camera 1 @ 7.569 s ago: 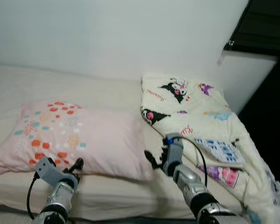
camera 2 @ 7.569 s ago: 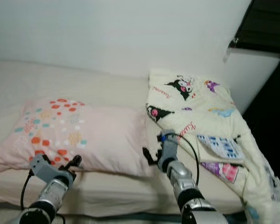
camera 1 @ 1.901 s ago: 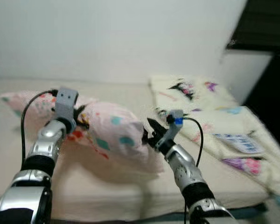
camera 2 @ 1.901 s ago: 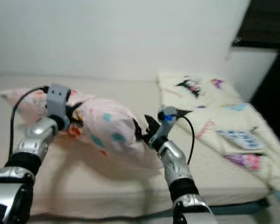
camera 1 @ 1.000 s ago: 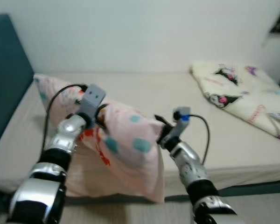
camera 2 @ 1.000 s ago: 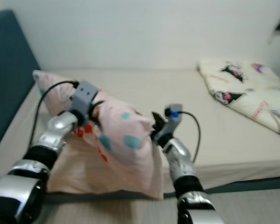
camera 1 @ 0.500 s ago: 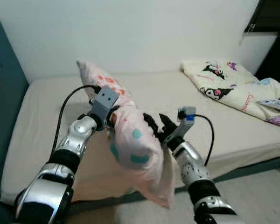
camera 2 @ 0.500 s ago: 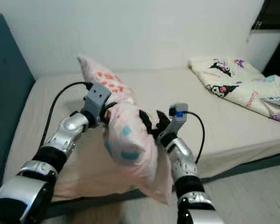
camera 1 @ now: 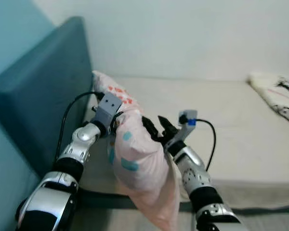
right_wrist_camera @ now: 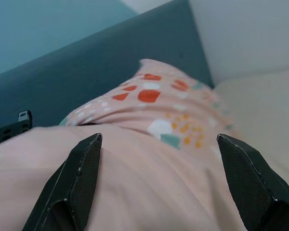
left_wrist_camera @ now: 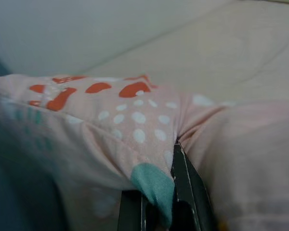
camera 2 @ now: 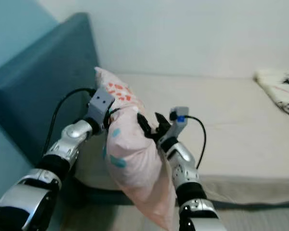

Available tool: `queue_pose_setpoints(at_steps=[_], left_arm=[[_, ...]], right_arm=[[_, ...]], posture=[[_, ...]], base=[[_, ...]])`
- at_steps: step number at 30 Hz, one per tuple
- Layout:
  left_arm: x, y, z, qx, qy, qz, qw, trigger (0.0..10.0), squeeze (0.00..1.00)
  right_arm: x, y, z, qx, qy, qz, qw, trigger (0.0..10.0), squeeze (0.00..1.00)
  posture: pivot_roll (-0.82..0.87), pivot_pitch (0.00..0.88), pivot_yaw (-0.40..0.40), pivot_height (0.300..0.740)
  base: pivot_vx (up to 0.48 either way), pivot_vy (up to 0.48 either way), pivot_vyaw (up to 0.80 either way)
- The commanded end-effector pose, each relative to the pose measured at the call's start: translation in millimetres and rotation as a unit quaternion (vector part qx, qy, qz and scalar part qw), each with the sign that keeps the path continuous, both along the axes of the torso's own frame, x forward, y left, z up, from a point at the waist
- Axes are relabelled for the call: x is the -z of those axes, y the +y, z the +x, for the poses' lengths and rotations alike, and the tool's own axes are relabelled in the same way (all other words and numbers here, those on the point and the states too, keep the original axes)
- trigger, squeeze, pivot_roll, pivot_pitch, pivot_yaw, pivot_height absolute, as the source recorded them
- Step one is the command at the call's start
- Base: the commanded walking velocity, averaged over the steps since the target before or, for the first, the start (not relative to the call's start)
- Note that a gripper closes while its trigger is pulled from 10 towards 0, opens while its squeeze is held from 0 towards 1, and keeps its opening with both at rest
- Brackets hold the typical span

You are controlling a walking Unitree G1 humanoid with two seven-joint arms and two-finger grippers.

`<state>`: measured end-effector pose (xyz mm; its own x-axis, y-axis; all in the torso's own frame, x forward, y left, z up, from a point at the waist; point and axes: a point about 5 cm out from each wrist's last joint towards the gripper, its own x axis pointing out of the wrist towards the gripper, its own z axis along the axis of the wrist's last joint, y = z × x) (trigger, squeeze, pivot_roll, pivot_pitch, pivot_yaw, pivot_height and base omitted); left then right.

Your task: Clean up the room

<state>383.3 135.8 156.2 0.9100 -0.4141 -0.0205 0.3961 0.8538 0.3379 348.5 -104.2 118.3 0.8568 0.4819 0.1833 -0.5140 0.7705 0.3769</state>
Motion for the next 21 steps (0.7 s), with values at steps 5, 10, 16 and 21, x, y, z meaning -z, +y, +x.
queue_pose_setpoints(at_steps=[5, 10, 16, 21], left_arm=[[-15.7, -10.9, 0.1, 0.008, -0.044, -0.022, 0.999, 10.0, 0.00], [-10.8, -16.7, -1.7, 0.008, -0.040, -0.024, 0.999, 10.0, 0.00], [-9.7, -25.9, -5.5, 0.030, -0.044, -0.029, 0.998, 10.0, 0.00], [-8.6, -28.9, -7.8, 0.042, -0.037, -0.038, 0.998, 10.0, 0.00]], right_arm=[[2.8, -5.9, -0.2, 0.009, 0.007, -0.005, 1.000, 10.0, 0.00], [2.6, -6.2, 0.1, 0.010, 0.008, -0.007, 1.000, 10.0, 0.00], [2.6, -5.9, 0.6, 0.012, 0.008, -0.006, 1.000, 10.0, 0.00], [2.7, -5.6, 0.4, 0.013, 0.008, -0.006, 1.000, 10.0, 0.00]], posture=[[-0.05, 0.000, -0.040, 0.740], [-0.05, 0.000, -0.040, 0.740], [-0.04, 0.000, -0.041, 0.740], [-0.05, 0.000, -0.040, 0.740]], base=[[0.000, -0.467, 0.00], [0.000, -0.285, 0.00], [0.000, 0.000, 0.00], [0.000, -0.285, 0.00]])
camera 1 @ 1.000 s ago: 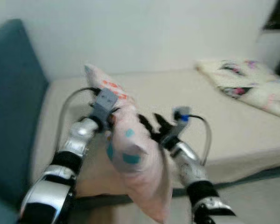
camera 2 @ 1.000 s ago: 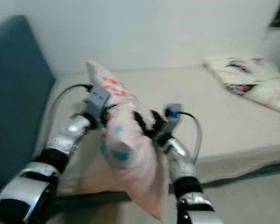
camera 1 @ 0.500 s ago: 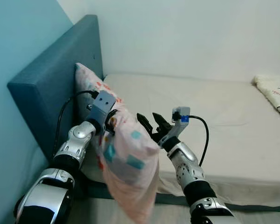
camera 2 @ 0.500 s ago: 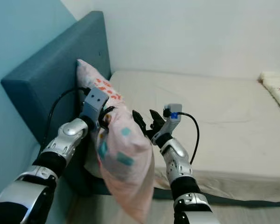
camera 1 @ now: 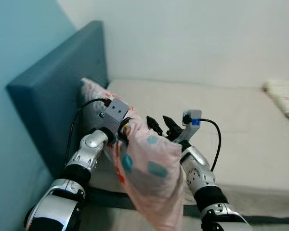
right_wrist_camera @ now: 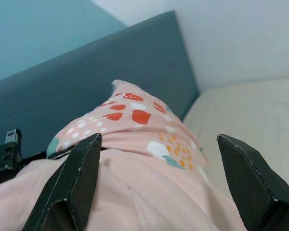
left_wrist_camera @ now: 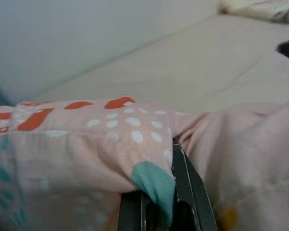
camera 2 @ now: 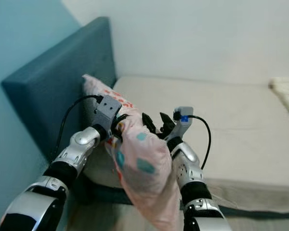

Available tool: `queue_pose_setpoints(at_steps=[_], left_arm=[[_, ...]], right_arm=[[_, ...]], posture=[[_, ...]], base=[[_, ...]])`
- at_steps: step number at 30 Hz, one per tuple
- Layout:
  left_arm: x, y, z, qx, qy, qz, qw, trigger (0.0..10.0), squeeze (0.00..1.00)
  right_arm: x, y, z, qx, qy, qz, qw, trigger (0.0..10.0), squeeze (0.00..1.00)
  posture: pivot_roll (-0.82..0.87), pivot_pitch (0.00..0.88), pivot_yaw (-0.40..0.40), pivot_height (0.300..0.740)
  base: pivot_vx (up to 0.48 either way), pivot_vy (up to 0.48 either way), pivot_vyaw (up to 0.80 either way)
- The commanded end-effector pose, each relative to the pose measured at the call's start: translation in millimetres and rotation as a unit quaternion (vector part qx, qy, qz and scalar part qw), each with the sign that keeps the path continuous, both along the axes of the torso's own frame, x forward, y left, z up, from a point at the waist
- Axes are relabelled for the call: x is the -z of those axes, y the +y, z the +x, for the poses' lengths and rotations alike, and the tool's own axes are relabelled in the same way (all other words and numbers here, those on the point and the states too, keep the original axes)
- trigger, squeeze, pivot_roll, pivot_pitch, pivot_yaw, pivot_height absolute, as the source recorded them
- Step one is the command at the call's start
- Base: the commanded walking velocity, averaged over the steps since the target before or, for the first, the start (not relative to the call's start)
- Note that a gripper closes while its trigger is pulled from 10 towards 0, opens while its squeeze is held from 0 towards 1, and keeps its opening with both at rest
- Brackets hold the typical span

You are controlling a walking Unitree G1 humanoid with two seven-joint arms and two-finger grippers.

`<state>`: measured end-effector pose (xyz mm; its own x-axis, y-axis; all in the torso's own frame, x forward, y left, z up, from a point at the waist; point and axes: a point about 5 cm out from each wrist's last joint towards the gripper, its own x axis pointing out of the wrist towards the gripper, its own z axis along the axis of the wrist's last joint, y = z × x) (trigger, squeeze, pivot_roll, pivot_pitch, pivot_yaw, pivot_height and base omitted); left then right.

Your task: Clean up the room

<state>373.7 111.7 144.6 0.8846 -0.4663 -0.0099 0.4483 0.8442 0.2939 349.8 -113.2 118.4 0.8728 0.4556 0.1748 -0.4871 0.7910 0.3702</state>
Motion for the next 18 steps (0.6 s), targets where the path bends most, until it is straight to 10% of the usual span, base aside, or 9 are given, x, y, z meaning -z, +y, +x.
queue_pose_setpoints(at_steps=[1, 18], left_arm=[[-19.9, -5.5, 1.3, 0.014, -0.042, -0.018, 0.999, 10.0, 0.00], [-26.6, -4.5, 1.3, 0.016, -0.054, -0.032, 0.998, 10.0, 0.00]], right_arm=[[2.9, 3.5, -1.0, -0.003, 0.006, 0.000, 1.000, 10.0, 0.00], [2.4, 4.7, -0.8, -0.003, 0.006, -0.001, 1.000, 10.0, 0.00]], posture=[[-0.04, 0.000, -0.040, 0.740], [-0.05, 0.000, -0.039, 0.740]], base=[[0.000, -0.472, 0.00], [0.035, -0.130, 0.00]])
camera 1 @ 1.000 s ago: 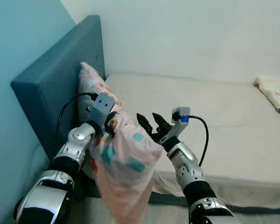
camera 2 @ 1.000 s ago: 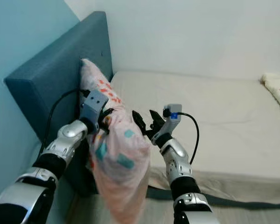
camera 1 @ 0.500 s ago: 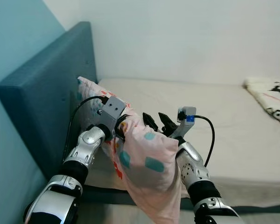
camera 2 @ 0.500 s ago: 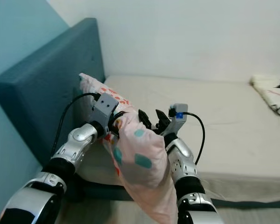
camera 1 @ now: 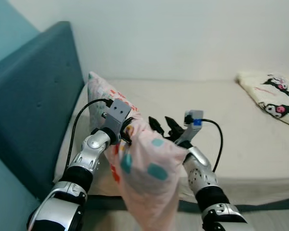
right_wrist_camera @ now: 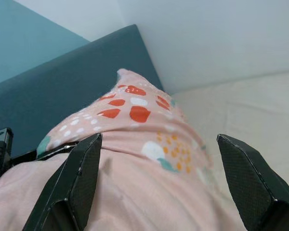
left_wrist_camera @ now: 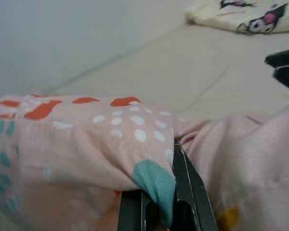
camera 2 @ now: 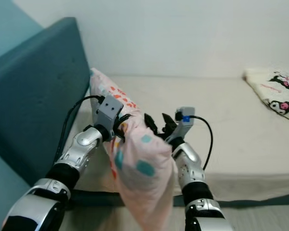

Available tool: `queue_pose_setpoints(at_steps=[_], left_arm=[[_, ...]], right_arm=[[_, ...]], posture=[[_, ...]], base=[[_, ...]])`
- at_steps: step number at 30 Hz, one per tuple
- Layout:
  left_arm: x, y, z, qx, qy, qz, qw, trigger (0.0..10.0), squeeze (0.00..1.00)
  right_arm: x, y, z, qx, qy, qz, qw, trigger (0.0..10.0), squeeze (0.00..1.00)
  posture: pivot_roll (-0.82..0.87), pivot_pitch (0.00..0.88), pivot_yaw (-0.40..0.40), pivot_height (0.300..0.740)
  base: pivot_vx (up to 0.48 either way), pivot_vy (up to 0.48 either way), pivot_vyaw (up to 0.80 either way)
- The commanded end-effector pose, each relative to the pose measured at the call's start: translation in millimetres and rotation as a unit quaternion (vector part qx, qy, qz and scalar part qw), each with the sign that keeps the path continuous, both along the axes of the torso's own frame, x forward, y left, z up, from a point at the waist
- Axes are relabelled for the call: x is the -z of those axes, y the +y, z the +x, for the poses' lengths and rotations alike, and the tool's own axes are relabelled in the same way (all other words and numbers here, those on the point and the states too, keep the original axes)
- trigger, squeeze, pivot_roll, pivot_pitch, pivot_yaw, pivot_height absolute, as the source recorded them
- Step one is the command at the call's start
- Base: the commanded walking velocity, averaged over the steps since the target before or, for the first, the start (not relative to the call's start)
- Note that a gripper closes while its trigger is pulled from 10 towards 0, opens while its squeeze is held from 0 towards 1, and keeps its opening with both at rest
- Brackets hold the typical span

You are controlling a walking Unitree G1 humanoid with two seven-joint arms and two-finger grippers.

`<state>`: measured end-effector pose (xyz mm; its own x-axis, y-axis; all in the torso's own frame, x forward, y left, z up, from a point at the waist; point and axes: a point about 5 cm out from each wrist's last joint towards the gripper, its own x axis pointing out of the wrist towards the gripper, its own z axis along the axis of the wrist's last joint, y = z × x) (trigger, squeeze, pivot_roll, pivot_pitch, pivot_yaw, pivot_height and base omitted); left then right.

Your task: Clean up the room

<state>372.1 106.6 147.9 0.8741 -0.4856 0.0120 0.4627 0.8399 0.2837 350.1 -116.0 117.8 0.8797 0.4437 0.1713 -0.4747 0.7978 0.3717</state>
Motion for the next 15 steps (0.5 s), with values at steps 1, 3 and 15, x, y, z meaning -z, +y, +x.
queue_pose_setpoints(at_steps=[1, 3, 15], left_arm=[[-23.3, 0.5, 3.0, 0.005, -0.047, -0.023, 0.999, 10.0, 0.00], [-25.5, 3.1, 3.6, 0.003, -0.052, -0.025, 0.998, 10.0, 0.00], [-57.1, -3.6, 1.9, 0.044, -0.123, -0.026, 0.991, 10.0, 0.00]], right_arm=[[1.8, 7.5, -1.1, -0.010, 0.004, -0.001, 1.000, 10.0, 0.00], [1.4, 6.2, -0.7, -0.006, 0.003, -0.003, 1.000, 10.0, 0.00], [1.2, 3.4, 0.5, 0.005, 0.007, -0.002, 1.000, 10.0, 0.00]], posture=[[-0.05, 0.000, -0.039, 0.740], [-0.05, 0.000, -0.039, 0.740], [-0.05, 0.000, -0.033, 0.740]], base=[[0.330, 0.000, 0.00], [0.386, 0.000, 0.00], [0.411, 0.000, 0.00]])
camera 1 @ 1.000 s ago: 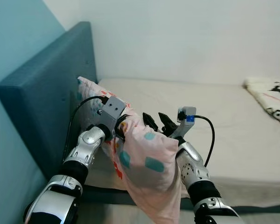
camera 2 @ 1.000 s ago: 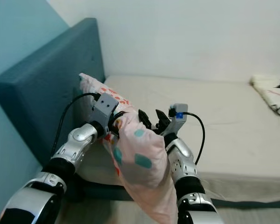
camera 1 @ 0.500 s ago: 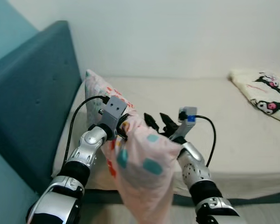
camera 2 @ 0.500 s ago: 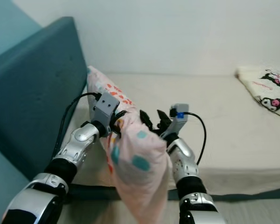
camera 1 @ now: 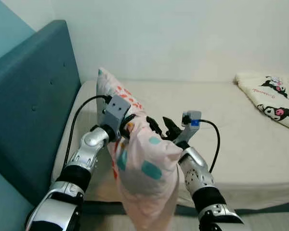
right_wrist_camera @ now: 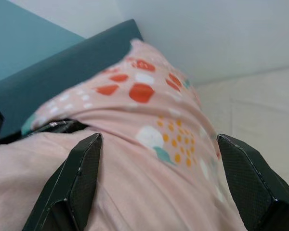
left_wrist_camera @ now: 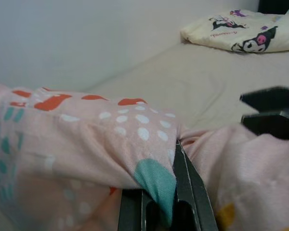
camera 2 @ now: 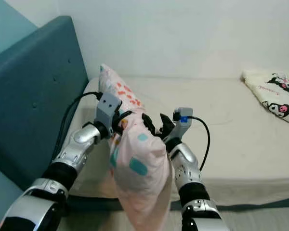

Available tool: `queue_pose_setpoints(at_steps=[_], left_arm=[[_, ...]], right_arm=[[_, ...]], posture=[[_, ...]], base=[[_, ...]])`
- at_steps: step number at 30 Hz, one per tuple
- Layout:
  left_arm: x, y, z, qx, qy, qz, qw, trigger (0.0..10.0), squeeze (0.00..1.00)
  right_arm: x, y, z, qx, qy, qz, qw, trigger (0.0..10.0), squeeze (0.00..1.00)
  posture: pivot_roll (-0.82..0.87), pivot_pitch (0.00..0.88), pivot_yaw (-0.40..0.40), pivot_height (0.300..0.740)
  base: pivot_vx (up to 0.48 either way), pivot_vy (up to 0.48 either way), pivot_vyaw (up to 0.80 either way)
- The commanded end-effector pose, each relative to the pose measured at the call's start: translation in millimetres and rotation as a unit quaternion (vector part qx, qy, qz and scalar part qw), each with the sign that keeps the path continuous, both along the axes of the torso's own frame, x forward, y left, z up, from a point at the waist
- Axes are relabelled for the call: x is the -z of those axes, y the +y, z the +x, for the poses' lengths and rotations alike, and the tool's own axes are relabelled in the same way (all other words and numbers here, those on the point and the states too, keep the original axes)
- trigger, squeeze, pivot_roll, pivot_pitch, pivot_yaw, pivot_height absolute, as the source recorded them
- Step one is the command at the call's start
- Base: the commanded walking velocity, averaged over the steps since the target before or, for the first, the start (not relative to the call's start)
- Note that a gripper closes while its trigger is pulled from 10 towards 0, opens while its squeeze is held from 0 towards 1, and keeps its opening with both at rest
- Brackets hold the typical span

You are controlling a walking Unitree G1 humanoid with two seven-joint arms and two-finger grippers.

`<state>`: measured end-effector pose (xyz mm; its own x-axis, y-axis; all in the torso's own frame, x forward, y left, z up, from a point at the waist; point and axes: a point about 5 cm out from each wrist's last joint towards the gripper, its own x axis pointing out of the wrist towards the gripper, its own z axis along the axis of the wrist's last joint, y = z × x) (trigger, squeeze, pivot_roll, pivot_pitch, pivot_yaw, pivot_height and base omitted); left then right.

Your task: Clean up the room

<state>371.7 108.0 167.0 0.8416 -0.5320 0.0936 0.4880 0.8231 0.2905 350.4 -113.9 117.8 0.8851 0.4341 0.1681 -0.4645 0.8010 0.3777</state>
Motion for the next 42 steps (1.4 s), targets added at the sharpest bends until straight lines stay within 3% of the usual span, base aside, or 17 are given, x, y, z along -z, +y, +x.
queue_pose_setpoints(at_steps=[1, 13, 16, 21, 27, 28, 29, 30, 32, 33, 36, 38, 40, 42], left_arm=[[-38.7, -5.4, 2.2, 0.016, -0.090, -0.006, 0.996, 10.0, 0.00], [-46.8, 9.6, 8.9, -0.026, -0.103, 0.014, 0.994, 10.0, 0.00], [-45.6, 29.6, 11.9, -0.056, -0.097, 0.023, 0.993, 10.0, 0.00], [-47.6, 41.5, 12.6, -0.072, -0.102, 0.026, 0.992, 10.0, 0.00], [-45.0, 57.9, 15.9, -0.111, -0.105, 0.079, 0.985, 10.0, 0.00], [-46.5, 62.9, 17.2, -0.131, -0.116, 0.099, 0.980, 10.0, 0.00], [-48.5, 71.3, 20.9, -0.179, -0.144, 0.168, 0.959, 10.0, 0.00], [-48.5, 71.3, 20.9, -0.179, -0.144, 0.168, 0.959, 10.0, 0.00], [-48.2, 72.1, 24.0, -0.196, -0.161, 0.231, 0.939, 10.0, 0.00], [-48.2, 72.1, 24.0, -0.196, -0.161, 0.231, 0.939, 10.0, 0.00], [-44.7, 72.9, 30.4, -0.230, -0.156, 0.282, 0.918, 10.0, 0.00], [-35.8, 82.1, 31.9, -0.268, -0.126, 0.284, 0.912, 10.0, 0.00], [-28.4, 87.6, 30.7, -0.286, -0.105, 0.272, 0.913, 10.0, 0.00], [1.4, 93.0, 23.6, -0.295, -0.035, 0.238, 0.925, 10.0, 0.00]], right_arm=[[1.1, 1.3, 0.2, 0.000, 0.004, -0.004, 1.000, 10.0, 0.00], [2.2, -1.6, -1.0, 0.004, 0.005, -0.007, 1.000, 10.0, 0.00], [2.1, -4.4, -0.8, 0.008, 0.005, -0.009, 1.000, 10.0, 0.00], [2.8, -4.3, -0.9, 0.009, 0.007, -0.010, 1.000, 10.0, 0.00], [2.9, -3.9, -1.3, 0.009, 0.007, -0.010, 1.000, 10.0, 0.00], [2.8, -4.2, -1.4, 0.010, 0.007, -0.010, 1.000, 10.0, 0.00], [3.0, -5.5, -1.6, 0.011, 0.007, -0.010, 1.000, 10.0, 0.00], [3.0, -5.5, -1.6, 0.011, 0.007, -0.010, 1.000, 10.0, 0.00], [3.3, -6.7, -1.9, 0.012, 0.008, -0.010, 1.000, 10.0, 0.00], [3.3, -6.7, -1.9, 0.012, 0.008, -0.010, 1.000, 10.0, 0.00], [4.0, -7.4, -3.2, 0.014, 0.008, -0.010, 1.000, 10.0, 0.00], [4.4, -8.3, -5.8, 0.020, 0.007, -0.007, 1.000, 10.0, 0.00], [4.9, -9.1, -8.1, 0.023, 0.006, -0.007, 1.000, 10.0, 0.00], [9.6, -14.5, -15.5, 0.034, 0.010, -0.008, 0.999, 10.0, 0.00]], posture=[[-0.05, 0.000, -0.033, 0.740], [-0.06, 0.000, -0.032, 0.740], [-0.06, 0.000, -0.030, 0.740], [-0.06, 0.000, -0.029, 0.740], [-0.07, 0.000, -0.027, 0.740], [-0.07, 0.000, -0.029, 0.740], [-0.07, 0.000, -0.032, 0.740], [-0.07, 0.000, -0.032, 0.740], [-0.06, 0.000, -0.035, 0.740], [-0.06, 0.000, -0.035, 0.740], [-0.07, 0.000, -0.023, 0.740], [-0.09, 0.000, -0.008, 0.740], [-0.11, 0.000, 0.005, 0.740], [-0.13, 0.000, 0.018, 0.740]], base=[[0.420, 0.000, 0.00], [0.417, 0.000, 0.00], [0.414, 0.000, 0.00], [0.376, 0.000, 0.00], [0.000, 0.000, 0.00], [0.000, 0.000, 0.00], [0.000, 0.000, 0.00], [0.000, 0.000, 0.00], [0.000, 0.000, 0.00], [0.000, 0.000, 0.00], [0.000, 0.000, 0.00], [0.000, 0.000, 0.00], [0.000, 0.000, 0.00], [0.000, 0.000, 0.00]])
